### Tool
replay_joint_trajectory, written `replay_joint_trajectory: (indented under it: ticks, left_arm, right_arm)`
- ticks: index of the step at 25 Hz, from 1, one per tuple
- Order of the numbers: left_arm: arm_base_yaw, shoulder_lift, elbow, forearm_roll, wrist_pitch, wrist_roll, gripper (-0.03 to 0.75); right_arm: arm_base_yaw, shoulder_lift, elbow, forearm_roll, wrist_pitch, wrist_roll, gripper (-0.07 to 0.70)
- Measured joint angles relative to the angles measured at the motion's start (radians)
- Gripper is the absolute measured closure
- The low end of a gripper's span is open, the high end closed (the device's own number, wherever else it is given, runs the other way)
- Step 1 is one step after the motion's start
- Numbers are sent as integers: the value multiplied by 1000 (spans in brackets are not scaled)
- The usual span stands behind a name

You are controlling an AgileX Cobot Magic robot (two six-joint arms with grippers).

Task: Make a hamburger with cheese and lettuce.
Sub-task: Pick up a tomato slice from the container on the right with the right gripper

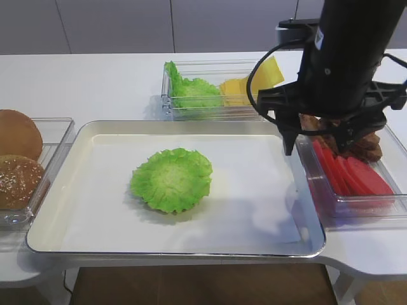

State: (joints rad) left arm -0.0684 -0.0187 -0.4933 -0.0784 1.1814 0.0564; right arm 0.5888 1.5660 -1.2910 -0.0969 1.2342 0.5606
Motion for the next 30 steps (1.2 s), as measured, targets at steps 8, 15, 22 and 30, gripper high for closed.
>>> replay_joint_trajectory:
  ticks: [8, 15, 22, 30]
  left_arm:
    - [0, 0, 0, 0, 0, 0, 433]
    - [0, 0, 0, 0, 0, 0, 433]
    - [0, 0, 0, 0, 0, 0, 433]
    - [0, 0, 0, 0, 0, 0, 433]
  right_arm:
    - [0, 29, 0, -23, -2, 14, 79]
    - [0, 46, -2, -25, -30, 22, 79]
    - [0, 86, -2, -26, -38, 22, 79]
    - [0, 110, -5, -27, -39, 22, 79]
